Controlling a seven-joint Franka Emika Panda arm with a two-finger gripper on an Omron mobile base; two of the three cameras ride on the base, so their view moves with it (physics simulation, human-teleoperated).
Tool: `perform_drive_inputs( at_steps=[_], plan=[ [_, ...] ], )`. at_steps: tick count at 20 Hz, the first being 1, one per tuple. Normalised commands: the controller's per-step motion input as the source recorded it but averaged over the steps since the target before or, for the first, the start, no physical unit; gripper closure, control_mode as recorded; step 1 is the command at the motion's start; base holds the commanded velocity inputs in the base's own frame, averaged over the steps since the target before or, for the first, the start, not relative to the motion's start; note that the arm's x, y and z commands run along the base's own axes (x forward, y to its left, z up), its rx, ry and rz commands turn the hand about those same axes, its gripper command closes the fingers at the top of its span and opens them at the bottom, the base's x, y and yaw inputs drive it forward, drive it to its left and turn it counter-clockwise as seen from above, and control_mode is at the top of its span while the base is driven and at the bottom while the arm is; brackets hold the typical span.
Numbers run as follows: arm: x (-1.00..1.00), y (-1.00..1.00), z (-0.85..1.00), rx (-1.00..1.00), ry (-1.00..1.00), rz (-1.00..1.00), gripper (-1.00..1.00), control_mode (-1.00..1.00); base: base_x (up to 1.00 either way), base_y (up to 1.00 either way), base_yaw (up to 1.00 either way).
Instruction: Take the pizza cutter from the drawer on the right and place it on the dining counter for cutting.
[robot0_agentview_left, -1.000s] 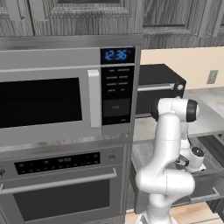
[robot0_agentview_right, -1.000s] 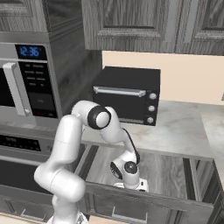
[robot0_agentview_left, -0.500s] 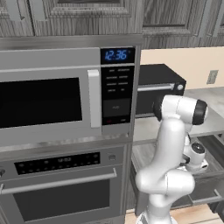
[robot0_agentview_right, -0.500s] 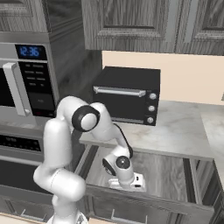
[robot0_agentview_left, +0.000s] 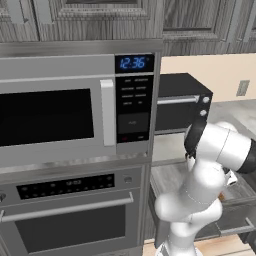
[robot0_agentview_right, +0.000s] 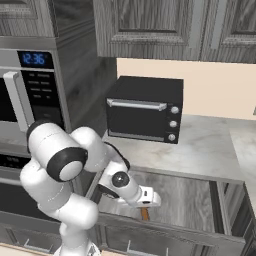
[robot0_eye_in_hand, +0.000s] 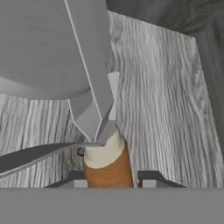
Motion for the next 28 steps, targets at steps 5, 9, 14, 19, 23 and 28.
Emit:
perform_drive_inputs(
  at_steps=[5, 9, 14, 19, 23, 28],
  plan=[
    [-0.02, -0.30, 1.00, 0.16, 0.08, 0.00, 1.00, -1.00, 0.00, 0.00, 0.00],
    [-0.12, -0.39, 1.00, 0.19, 0.14, 0.00, 1.00, -1.00, 0.00, 0.00, 0.00],
    [-0.02, -0.40, 1.00, 0.21, 0.13, 0.00, 1.00, -1.00, 0.00, 0.00, 0.00],
    [0.11, -0.33, 1.00, 0.23, 0.12, 0.00, 1.00, -1.00, 0.00, 0.00, 0.00],
    [0.01, -0.33, 1.00, 0.23, 0.15, 0.00, 1.00, -1.00, 0.00, 0.00, 0.00],
    [-0.02, -0.04, 1.00, 0.17, 0.14, 0.00, 1.00, -1.00, 0.00, 0.00, 0.00]
  ],
)
